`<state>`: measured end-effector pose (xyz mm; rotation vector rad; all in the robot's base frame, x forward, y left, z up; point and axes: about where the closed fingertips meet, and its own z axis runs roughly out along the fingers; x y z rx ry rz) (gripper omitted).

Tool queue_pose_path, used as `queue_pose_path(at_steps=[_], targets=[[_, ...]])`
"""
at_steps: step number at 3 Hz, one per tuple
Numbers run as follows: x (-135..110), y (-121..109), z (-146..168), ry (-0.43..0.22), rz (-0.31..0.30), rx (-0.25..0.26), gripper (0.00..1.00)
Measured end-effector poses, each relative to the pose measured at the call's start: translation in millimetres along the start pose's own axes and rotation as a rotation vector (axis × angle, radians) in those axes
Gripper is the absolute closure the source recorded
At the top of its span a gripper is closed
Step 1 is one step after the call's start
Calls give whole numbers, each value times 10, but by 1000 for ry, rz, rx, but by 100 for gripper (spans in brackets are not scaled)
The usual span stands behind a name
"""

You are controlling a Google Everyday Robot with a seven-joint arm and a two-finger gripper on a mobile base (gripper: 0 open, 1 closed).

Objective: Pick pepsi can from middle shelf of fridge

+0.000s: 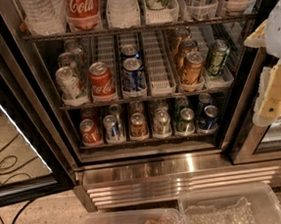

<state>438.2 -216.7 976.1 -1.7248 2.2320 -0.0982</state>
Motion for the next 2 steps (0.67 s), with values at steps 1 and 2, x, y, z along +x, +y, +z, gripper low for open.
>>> queue_pose_path(at_steps=[1,2], targets=[[0,0,0,0,0,0,0],[6,-9,-8,-5,12,6,0]])
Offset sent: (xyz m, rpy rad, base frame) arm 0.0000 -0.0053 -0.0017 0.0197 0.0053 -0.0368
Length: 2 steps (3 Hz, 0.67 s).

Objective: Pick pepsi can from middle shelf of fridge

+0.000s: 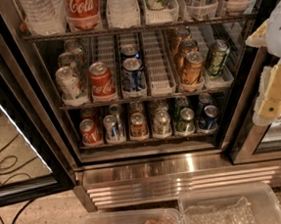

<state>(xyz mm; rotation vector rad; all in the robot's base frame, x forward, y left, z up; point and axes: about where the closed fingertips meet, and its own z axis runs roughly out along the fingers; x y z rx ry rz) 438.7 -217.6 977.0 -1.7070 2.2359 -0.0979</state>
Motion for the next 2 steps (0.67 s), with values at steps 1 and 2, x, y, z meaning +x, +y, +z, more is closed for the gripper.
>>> queue_pose_path(at_steps=[1,2], targets=[[-82,21,273,-14,88,-7,0],[-82,21,273,-14,88,-7,0]])
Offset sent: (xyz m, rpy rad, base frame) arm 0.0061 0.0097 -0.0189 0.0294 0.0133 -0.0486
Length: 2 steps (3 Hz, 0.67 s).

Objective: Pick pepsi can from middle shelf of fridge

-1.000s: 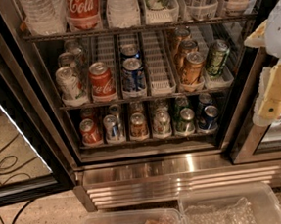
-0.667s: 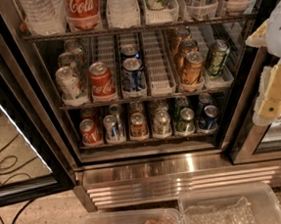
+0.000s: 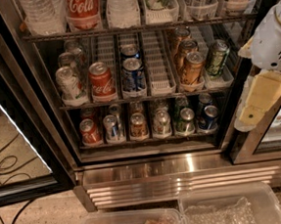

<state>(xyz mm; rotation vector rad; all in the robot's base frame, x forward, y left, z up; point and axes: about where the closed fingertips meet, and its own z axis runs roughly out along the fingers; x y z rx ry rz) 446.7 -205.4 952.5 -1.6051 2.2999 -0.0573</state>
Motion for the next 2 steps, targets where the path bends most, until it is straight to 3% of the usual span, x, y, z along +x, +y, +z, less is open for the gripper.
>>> queue_pose_path(at_steps=[1,2], targets=[[-7,-2,14,0,3,-6,0],[-66,36,232,-66,104,-12,0]])
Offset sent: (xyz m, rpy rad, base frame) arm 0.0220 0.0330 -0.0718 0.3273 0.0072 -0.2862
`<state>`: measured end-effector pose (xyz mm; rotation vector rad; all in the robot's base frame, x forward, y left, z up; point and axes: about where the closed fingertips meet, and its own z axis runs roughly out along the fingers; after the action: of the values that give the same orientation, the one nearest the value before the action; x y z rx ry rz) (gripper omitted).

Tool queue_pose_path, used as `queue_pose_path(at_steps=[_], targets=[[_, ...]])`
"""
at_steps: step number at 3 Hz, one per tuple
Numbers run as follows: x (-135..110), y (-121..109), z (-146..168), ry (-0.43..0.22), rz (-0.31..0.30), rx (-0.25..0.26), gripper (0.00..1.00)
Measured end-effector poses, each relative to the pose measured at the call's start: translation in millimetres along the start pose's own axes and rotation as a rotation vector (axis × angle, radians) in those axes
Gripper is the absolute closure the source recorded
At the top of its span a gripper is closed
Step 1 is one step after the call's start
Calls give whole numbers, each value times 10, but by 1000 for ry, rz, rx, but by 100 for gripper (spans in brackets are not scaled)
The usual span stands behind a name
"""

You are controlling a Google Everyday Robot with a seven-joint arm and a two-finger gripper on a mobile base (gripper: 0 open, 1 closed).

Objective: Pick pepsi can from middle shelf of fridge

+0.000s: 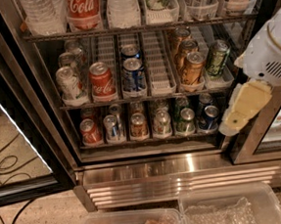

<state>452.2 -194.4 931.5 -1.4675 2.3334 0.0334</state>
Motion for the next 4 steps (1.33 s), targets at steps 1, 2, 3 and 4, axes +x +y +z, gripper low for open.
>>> queue_pose_path(at_steps=[1,2,3,4], targets=[[-69,205,334,-72,185,5,0],[-122,136,460,-112,287,40,0],[-127,133,453,-113,287,42,0],[-240,169,548,-139,335,74,0]])
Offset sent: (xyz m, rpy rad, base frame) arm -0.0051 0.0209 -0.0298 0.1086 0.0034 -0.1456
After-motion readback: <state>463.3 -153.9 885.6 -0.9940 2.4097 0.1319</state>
